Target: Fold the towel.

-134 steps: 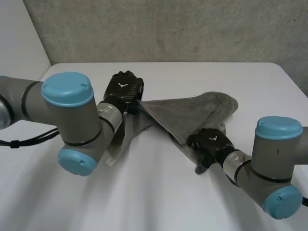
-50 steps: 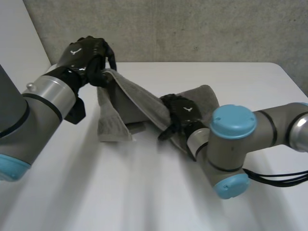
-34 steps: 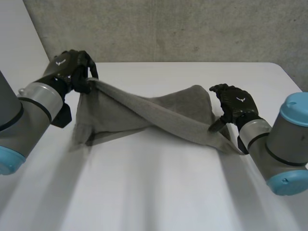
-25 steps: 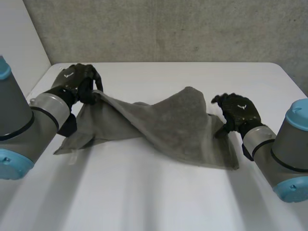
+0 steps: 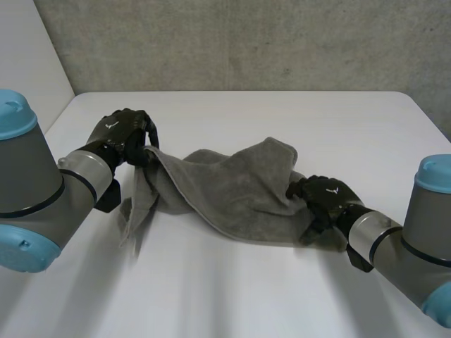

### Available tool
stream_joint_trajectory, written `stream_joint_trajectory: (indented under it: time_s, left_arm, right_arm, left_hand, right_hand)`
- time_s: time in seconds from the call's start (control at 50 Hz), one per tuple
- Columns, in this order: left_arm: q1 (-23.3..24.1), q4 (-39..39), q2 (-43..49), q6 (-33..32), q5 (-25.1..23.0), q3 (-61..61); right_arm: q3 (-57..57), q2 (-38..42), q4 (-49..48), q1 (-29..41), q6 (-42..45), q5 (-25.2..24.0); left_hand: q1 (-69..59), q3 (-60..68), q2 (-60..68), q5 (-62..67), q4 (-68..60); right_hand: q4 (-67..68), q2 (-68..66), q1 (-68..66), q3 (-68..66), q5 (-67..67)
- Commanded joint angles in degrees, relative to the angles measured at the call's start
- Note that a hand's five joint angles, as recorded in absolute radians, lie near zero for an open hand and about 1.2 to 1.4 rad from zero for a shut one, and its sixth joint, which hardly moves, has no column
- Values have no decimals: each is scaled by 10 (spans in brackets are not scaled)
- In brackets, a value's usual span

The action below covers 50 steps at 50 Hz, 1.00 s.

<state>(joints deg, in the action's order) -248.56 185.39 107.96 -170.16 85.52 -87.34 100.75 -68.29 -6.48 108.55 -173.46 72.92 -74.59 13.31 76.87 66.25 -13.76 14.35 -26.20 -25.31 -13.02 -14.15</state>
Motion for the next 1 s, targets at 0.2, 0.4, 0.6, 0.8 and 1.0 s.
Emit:
stream_joint_trajectory:
  time_s: [0.2,0.4,0.6,0.8,1.0]
  left_arm:
    - [-1,0,-6,0,0,0]
    - [0,0,-5,0,1,-1]
    - [0,2,-5,0,1,-3]
    - [3,2,0,0,1,-3]
    - [4,4,1,0,1,-3]
  right_arm:
    - [33,-50,100,-118,206,-52]
    - [42,-46,101,-137,242,-110]
    - [30,3,65,-132,280,-102]
    - [20,23,58,-133,284,-102]
    - [17,33,43,-132,287,-103]
  left_hand:
    - [-54,-33,31,38,38]
    - [-54,-33,31,38,38]
    - [-54,-33,31,38,38]
    - [-54,-33,31,38,38]
    - [-54,-33,31,38,38]
  right_hand:
    - [-44,10,1,30,-11]
    - [-44,-22,-31,30,-43]
    - [-44,-83,-92,30,-103]
    - [-44,-54,-63,30,-75]
    - [-44,-94,-103,30,-115]
